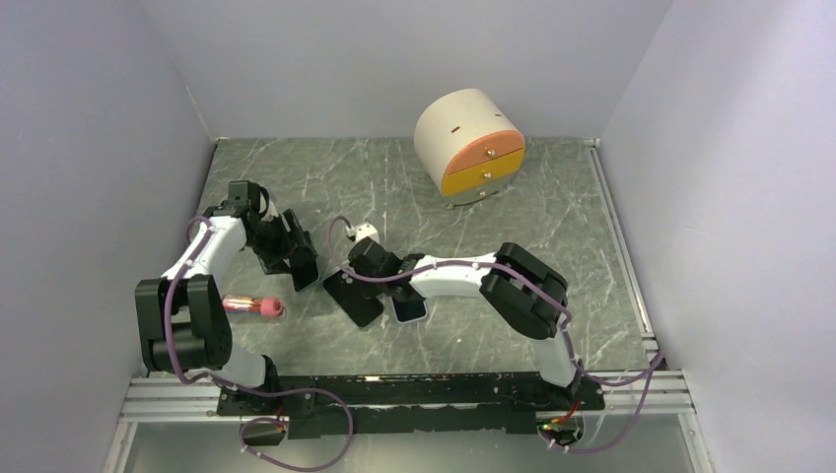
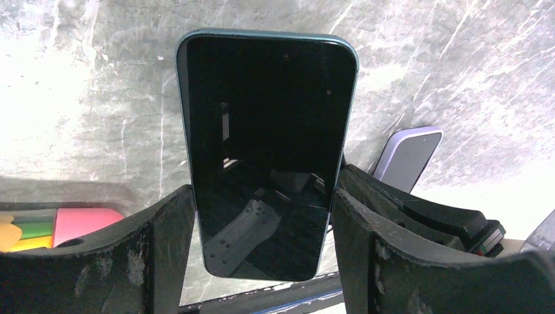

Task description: Put the phone into the phone case

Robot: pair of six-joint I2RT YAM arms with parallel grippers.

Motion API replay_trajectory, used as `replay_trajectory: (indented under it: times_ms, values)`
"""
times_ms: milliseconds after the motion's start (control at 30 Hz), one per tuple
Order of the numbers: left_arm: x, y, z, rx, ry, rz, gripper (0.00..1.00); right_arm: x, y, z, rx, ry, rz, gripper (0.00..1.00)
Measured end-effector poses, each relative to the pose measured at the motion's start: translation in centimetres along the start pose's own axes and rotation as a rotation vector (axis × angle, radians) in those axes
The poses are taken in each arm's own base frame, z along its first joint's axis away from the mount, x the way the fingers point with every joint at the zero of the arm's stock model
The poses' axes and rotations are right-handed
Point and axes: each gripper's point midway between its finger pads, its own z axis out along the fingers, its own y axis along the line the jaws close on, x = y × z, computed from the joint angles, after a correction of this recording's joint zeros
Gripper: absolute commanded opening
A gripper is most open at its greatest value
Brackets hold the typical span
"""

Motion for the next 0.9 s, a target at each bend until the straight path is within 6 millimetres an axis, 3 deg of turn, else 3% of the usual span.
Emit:
replay_trajectory:
  times_ms: [533, 900]
  values:
    - [0.7, -0.9, 0.5, 0.067, 0.025, -0.019, 0.35, 0.1, -0.8, -0.1, 0.103, 0.023, 0.401, 0.00]
    - [1.5, -2.1, 0.7, 0.085, 0.039, 0.020, 0.35, -0.1, -0.9, -0.8, 0.139, 0.027, 0.547, 0.33]
